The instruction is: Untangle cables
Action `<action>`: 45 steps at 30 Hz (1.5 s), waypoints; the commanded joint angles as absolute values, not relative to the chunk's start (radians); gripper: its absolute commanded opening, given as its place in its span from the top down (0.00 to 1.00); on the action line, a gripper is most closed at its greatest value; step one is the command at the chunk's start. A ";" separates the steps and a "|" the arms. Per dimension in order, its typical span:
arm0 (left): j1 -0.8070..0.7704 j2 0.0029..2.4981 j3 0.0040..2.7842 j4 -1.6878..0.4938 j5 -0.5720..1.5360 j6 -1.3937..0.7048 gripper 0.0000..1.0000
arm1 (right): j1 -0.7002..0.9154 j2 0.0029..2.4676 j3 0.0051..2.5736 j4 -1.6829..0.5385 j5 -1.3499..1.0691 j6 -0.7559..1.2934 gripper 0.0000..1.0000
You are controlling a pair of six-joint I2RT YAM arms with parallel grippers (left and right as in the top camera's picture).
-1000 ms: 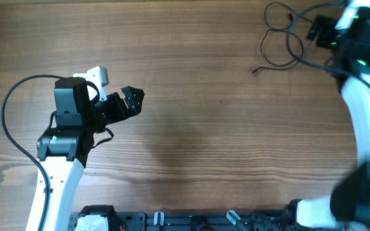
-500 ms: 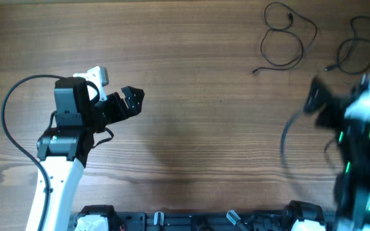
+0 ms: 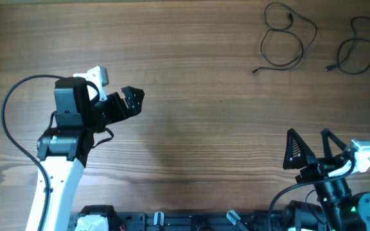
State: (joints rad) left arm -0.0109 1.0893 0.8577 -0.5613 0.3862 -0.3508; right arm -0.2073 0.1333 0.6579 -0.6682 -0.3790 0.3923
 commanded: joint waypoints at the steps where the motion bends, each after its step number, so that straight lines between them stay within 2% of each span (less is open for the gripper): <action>1: -0.004 1.091 0.862 -0.559 0.384 -0.345 0.00 | -0.204 0.120 0.652 -0.667 -0.352 0.479 0.00; 6: -0.004 1.091 0.862 -0.559 0.383 -0.345 0.00 | -0.192 0.123 0.652 -0.668 -0.283 0.478 0.00; 16: -0.004 1.091 0.862 -0.559 0.383 -0.345 0.00 | -0.057 0.147 0.621 -0.616 -0.085 0.460 0.00; 25: -0.004 1.091 0.862 -0.559 0.384 -0.345 0.00 | 0.015 0.136 0.301 -0.086 -0.090 0.366 0.00; 28: -0.004 1.091 0.862 -0.559 0.383 -0.345 0.00 | 0.020 0.102 0.201 0.015 -0.085 0.365 0.00; 32: -0.004 1.091 0.862 -0.559 0.383 -0.345 0.00 | 0.020 0.002 0.128 0.011 -0.077 0.358 0.00; 41: -0.004 1.091 0.862 -0.559 0.383 -0.345 0.00 | 0.017 0.004 0.098 0.014 -0.052 0.209 0.00; 45: -0.004 1.091 0.862 -0.559 0.383 -0.345 0.00 | 0.004 0.004 0.041 0.014 -0.052 0.202 0.00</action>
State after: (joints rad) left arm -0.0109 1.0893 0.8577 -0.5613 0.3859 -0.3508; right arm 0.0135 0.0208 0.0910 0.0139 -0.0715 0.2523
